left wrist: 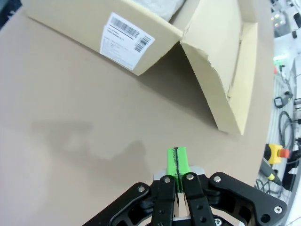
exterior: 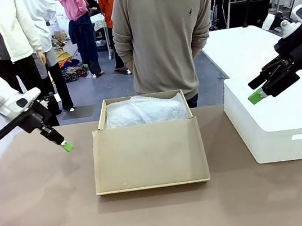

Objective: Pack the shoes into the box.
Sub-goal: Close the Shoes Box.

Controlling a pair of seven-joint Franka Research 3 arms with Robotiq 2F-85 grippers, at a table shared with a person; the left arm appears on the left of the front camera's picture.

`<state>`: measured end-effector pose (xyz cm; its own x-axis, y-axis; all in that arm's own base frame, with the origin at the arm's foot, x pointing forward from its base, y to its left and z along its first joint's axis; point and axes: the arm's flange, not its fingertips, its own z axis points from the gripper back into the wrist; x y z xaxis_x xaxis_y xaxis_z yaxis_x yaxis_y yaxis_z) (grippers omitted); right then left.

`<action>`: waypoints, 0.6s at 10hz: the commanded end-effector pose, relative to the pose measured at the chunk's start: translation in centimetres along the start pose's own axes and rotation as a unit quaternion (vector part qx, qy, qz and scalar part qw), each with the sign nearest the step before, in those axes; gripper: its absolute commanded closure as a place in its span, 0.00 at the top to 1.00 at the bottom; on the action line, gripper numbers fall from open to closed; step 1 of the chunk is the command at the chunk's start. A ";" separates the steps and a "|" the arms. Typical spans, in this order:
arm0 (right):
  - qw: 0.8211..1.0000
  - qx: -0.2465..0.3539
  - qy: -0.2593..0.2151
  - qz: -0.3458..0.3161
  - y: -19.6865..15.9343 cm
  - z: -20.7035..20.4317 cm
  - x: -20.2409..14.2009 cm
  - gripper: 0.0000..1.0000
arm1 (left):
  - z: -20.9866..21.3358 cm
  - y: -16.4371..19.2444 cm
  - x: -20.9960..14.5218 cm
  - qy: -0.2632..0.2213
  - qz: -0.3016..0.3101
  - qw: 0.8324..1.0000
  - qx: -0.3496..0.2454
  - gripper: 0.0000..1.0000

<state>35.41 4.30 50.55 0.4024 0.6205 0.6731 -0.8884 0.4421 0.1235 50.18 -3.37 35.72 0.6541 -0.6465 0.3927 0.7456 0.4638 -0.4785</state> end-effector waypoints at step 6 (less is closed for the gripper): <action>1.000 0.006 -0.016 0.011 -0.3 -0.1 0.0 1.00 | 0.0 0.0 0.0 0.000 0.000 1.000 0.000 0.00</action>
<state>35.41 4.30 50.55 0.4023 0.6206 0.6731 -0.8884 0.4421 0.1235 50.14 -3.62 35.61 0.6565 -0.6422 0.3958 0.7438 0.4637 -0.4813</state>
